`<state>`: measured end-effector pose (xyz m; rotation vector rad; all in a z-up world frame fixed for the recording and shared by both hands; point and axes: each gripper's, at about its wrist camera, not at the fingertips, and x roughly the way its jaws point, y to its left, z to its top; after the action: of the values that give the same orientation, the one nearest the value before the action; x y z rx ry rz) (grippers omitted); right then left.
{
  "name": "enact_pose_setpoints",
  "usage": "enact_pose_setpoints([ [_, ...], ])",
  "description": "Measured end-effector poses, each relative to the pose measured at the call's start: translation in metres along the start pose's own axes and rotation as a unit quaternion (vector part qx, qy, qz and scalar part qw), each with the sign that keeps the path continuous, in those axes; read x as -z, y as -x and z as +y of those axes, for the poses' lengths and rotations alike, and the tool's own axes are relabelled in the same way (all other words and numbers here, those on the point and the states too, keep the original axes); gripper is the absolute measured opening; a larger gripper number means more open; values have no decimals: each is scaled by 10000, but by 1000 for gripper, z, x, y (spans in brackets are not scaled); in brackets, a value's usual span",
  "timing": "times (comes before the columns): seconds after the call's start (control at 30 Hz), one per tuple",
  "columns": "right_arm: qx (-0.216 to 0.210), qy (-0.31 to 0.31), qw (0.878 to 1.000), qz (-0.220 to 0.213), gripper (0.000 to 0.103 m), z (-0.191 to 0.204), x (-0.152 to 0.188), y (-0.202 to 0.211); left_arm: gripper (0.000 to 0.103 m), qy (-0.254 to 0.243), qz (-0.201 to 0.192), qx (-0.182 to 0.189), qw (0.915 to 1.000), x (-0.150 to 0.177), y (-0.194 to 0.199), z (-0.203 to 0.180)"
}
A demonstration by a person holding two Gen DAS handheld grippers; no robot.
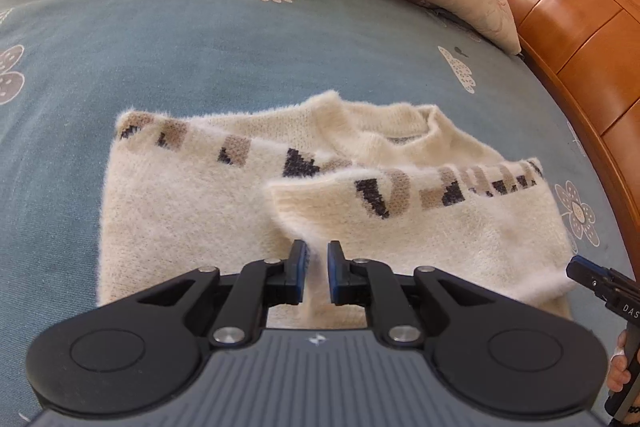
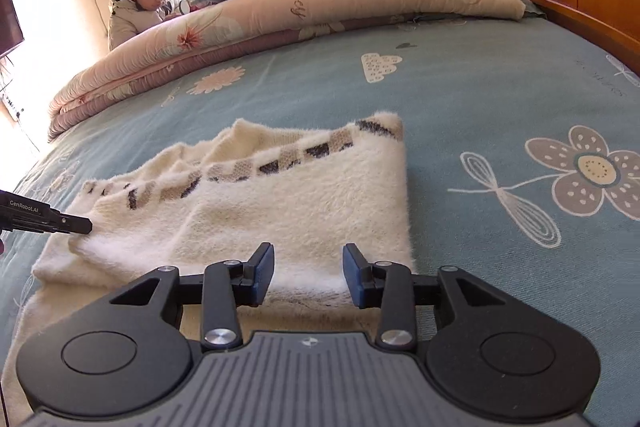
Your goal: Fold clothes
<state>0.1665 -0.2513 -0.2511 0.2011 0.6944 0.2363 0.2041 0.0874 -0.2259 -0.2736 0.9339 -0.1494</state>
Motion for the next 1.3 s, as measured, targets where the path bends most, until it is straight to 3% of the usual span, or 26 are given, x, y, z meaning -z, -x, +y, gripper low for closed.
enact_pose_setpoints([
  [0.17,711,-182,9973,-8,54,-30,1,15,11,-380,-166,540,9977,-10,6,-50],
  [0.27,612,-72,9974,373,58,-40,10,10,11,-476,-39,815,9955,-10,-18,-83],
  [0.43,468,420,9963,585,62,-31,21,1,11,-306,195,1199,9921,-4,-73,-119],
  [0.5,489,567,9950,655,62,-26,24,-4,11,-248,227,1251,9916,0,-86,-125],
  [0.67,662,226,9971,289,63,-29,26,-17,11,-60,444,1266,9909,9,-108,-123],
  [0.83,1214,736,9894,310,76,-27,28,-18,13,-33,440,1325,9902,12,-109,-119],
  [0.93,1357,1025,9848,350,77,-22,29,-18,15,-139,402,1310,9905,13,-109,-119],
  [1.07,1431,1017,9833,471,76,-29,22,1,15,-107,433,1304,9905,10,-108,-117],
  [1.13,1603,737,9839,284,75,-46,17,20,14,-119,403,1288,9908,8,-104,-119],
  [1.2,1317,10,9912,-154,70,-68,12,44,20,-186,320,1275,9911,6,-98,-121],
  [1.23,1115,-242,9929,-334,63,-73,10,49,22,-253,257,1253,9915,6,-96,-123],
  [1.3,760,-435,9945,-569,53,-68,7,49,27,-359,221,1180,9921,6,-95,-127],
])
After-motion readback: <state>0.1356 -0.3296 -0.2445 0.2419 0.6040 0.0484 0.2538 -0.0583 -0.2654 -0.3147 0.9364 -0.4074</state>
